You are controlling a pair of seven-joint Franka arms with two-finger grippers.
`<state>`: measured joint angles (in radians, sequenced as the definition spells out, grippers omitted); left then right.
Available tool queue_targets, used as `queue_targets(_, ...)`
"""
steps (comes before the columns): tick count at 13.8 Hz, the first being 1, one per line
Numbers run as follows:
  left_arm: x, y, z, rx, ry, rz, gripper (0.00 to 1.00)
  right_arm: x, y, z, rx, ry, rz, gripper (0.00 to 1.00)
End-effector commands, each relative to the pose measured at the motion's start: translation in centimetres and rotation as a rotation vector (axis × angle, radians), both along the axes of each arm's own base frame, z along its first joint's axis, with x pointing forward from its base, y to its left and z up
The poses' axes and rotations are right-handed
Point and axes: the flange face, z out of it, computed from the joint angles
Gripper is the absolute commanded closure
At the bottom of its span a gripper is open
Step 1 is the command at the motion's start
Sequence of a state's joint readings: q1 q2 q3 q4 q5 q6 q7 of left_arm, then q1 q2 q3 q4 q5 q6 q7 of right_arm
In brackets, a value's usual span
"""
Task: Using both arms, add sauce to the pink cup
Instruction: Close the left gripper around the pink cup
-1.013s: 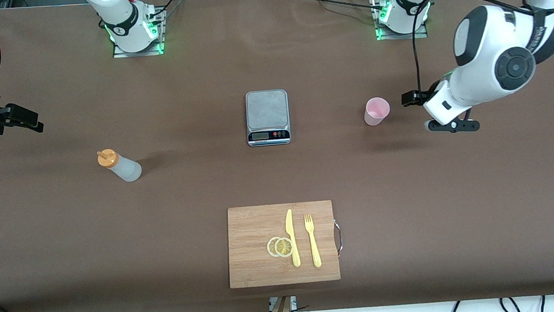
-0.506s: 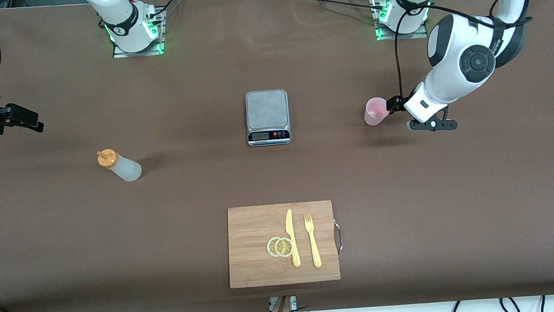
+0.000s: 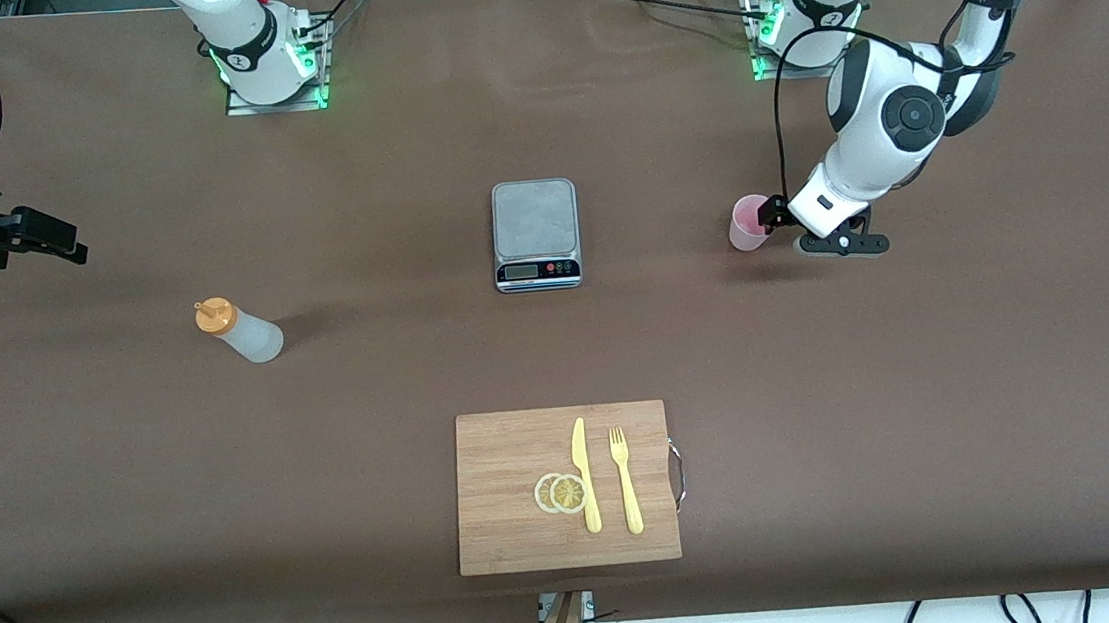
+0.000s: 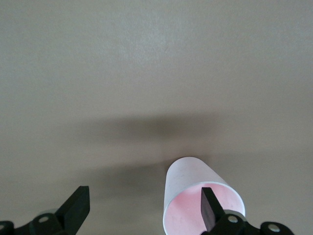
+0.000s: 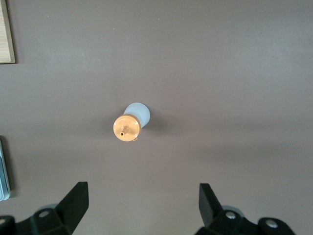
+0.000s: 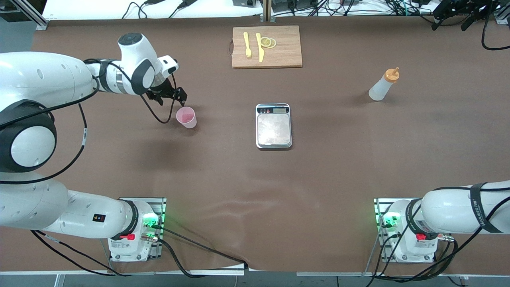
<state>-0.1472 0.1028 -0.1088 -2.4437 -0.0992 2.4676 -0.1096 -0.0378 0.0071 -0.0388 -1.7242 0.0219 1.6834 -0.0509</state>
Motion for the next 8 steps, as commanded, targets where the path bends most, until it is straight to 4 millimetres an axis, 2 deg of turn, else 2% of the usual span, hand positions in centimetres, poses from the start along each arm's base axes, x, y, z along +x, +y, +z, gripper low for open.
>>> queue_targets(1, -1.4, -0.6, -0.6, -0.007, -0.011, -0.002, 0.00, 0.2, -0.1, 0.5, 0.004, 0.006, -0.007, 0.00)
queue_targets(7, -2.7, -0.3, -2.4, -0.006, -0.029, 0.004, 0.01, 0.2, -0.1, 0.5, 0.004, 0.006, -0.007, 0.00)
queue_targets(8, -2.7, -0.3, -2.4, -0.006, -0.029, 0.010, 0.07, 0.2, -0.1, 0.5, 0.004, 0.007, -0.007, 0.00)
